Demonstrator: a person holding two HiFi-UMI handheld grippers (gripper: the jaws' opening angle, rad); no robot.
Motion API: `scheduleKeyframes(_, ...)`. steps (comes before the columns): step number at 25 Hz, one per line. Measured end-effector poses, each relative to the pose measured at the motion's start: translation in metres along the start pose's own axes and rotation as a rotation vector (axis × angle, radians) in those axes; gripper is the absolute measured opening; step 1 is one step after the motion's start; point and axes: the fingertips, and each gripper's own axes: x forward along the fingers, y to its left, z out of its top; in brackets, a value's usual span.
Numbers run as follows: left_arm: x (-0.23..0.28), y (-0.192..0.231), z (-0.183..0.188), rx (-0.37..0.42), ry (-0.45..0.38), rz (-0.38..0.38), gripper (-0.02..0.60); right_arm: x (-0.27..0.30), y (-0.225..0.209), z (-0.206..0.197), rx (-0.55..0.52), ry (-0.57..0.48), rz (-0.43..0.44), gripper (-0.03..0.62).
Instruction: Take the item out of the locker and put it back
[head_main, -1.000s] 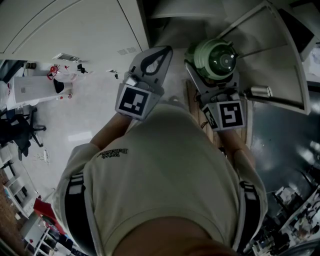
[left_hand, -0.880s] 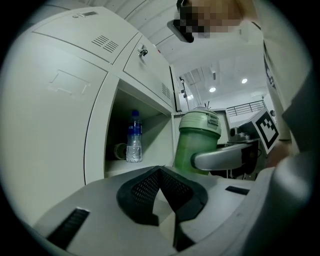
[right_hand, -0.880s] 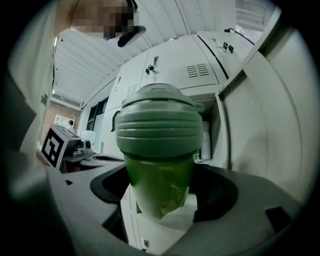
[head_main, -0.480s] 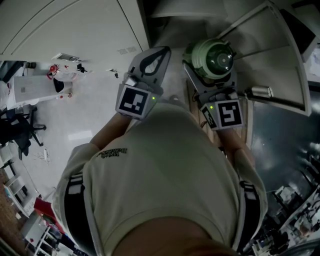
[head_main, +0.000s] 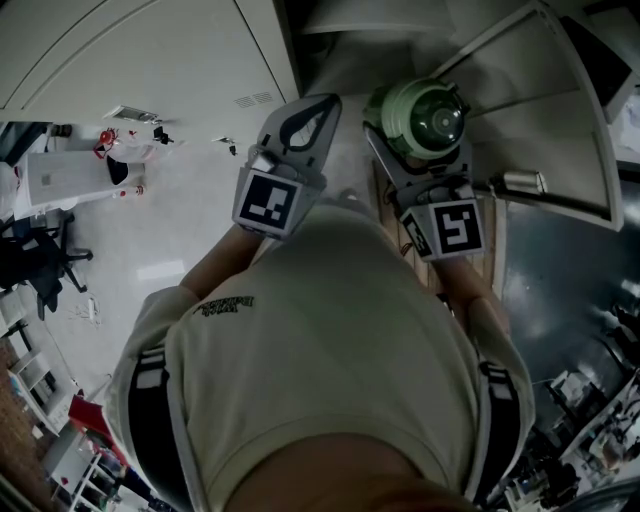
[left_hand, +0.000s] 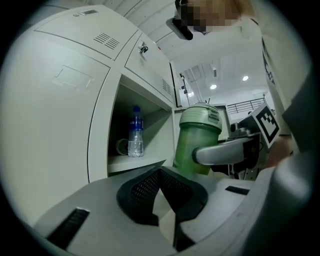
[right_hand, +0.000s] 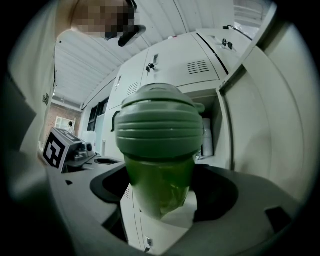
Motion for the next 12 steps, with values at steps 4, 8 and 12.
scheduleKeyframes(4, 0.001, 0.000, -0.001, -0.004, 0.006, 0.003, 0.014, -0.001, -0.001, -0.004, -0.001, 0.024, -0.003, 0.393)
scheduleKeyframes(8, 0.002, 0.000, -0.003, -0.001, 0.017, 0.013, 0.014, 0.000, -0.004, -0.003, 0.011, 0.008, -0.011, 0.393)
scheduleKeyframes(12, 0.011, 0.006, -0.004, -0.006, 0.034, 0.032, 0.014, 0.007, -0.012, -0.006, 0.022, 0.026, -0.022, 0.393)
